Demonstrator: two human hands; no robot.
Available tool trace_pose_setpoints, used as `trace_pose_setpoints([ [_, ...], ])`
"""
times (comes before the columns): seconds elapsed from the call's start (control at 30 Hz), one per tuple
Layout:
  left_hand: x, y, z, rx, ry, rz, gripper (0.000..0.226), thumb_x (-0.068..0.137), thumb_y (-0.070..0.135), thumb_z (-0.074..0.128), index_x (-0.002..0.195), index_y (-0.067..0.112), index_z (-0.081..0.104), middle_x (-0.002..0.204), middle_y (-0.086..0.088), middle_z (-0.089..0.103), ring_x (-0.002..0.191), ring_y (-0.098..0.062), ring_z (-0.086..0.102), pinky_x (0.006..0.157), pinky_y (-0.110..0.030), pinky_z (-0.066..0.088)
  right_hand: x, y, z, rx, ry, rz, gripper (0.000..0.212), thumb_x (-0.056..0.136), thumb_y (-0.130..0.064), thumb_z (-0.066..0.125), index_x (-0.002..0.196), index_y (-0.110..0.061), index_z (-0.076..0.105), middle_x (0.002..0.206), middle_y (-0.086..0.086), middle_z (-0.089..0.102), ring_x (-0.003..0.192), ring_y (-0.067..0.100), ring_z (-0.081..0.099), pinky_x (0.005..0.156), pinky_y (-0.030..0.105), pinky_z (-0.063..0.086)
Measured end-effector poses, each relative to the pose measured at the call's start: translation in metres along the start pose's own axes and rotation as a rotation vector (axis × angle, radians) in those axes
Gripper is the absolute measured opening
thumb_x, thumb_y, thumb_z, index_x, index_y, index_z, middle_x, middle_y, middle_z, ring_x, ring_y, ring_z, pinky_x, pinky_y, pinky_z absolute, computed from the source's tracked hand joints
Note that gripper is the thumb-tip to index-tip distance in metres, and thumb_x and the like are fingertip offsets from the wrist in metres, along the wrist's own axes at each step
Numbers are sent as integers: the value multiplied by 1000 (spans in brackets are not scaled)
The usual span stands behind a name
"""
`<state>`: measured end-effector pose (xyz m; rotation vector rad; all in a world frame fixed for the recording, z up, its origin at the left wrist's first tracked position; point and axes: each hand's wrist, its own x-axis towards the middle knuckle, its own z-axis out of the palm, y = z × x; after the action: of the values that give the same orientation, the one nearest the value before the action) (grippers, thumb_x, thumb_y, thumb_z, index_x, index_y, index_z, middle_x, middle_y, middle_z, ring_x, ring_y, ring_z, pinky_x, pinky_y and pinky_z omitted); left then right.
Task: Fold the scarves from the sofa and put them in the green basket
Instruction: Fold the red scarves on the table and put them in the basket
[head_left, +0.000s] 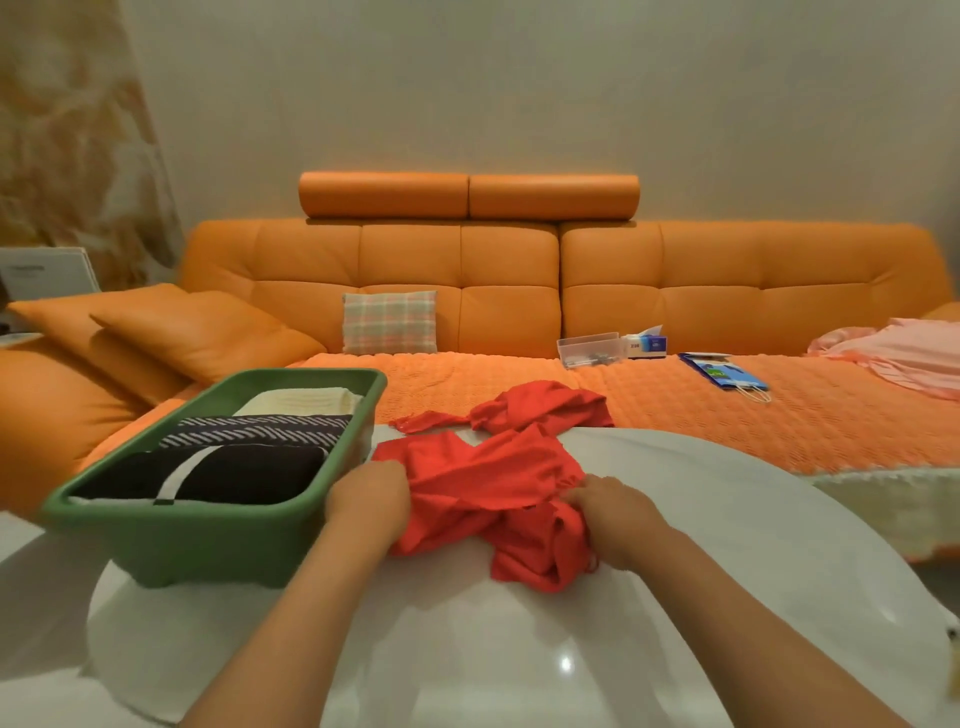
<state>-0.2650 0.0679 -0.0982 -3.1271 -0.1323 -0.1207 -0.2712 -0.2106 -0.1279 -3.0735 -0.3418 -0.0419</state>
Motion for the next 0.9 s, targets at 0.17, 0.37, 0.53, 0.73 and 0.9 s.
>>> trace_pose_setpoints([
  [0.17,-3,13,21,-147,-157,213,51,90,19,49,141,23,46,141,-6,51,129,-27,51,106,-41,43,-11,-8,-11,-39,-364,53,20,73,-23,53,91,-28,62,118,9,60,116,31,48,106,47,33],
  [0.37,1,40,41,-161,-229,452,51,84,26,68,134,28,58,129,-5,61,120,-26,57,100,-32,45,-7,-7,-5,424,-203,62,47,66,-69,61,86,-27,64,96,-2,59,84,19,59,81,50,48],
  [0.53,13,31,34,-202,-1,453,44,84,0,48,113,23,73,119,-7,69,112,-27,61,95,-32,46,-5,0,6,187,-164,-15,79,81,-11,60,150,-40,33,141,3,51,126,27,53,102,35,45],
  [0.73,23,5,14,-509,317,328,48,78,-9,41,99,17,75,103,-6,64,105,-28,58,92,-36,45,-5,25,-16,-554,2,217,32,92,-22,50,121,-21,64,132,8,57,125,31,43,103,44,35],
  [0.9,5,16,17,-569,209,537,41,89,0,46,110,22,73,113,4,71,106,-13,61,94,-23,44,-3,8,-7,-60,48,67,92,78,-38,60,156,-24,14,165,10,4,152,31,1,121,52,4],
])
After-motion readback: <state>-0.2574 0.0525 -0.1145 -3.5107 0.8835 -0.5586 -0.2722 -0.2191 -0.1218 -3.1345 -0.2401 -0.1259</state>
